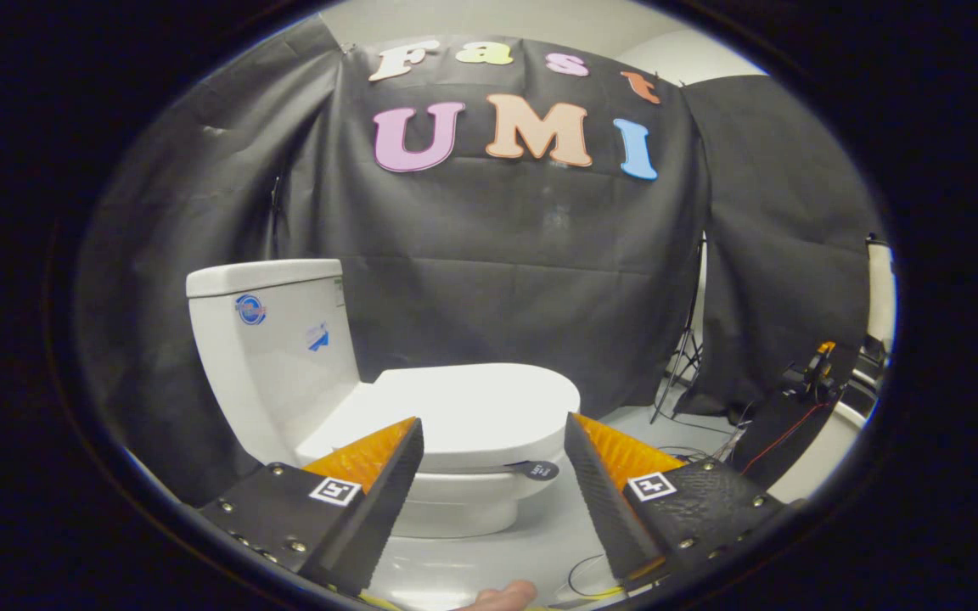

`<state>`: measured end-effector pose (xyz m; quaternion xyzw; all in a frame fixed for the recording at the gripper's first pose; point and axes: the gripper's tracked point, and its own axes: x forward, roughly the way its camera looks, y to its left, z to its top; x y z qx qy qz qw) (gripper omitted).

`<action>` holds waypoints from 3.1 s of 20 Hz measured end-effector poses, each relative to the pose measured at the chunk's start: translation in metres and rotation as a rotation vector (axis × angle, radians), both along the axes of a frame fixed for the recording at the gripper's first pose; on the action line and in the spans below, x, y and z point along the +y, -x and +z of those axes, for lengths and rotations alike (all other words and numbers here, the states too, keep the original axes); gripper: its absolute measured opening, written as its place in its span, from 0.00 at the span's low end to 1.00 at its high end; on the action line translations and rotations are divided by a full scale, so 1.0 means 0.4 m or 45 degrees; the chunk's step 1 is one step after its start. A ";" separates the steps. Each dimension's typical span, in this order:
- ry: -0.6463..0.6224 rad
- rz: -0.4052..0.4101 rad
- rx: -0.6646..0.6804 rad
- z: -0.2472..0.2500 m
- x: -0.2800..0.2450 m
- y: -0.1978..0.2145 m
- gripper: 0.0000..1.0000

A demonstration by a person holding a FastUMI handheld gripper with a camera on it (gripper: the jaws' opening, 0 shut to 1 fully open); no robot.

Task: Open the toilet lid.

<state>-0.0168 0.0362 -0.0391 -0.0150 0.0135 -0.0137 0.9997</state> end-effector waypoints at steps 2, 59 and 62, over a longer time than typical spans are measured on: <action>-0.009 -0.001 0.022 -0.026 -0.009 -0.005 0.98; -1.535 0.017 0.176 -0.401 -0.169 -0.392 0.01; -1.484 -0.017 0.232 -0.396 -0.165 -0.385 0.01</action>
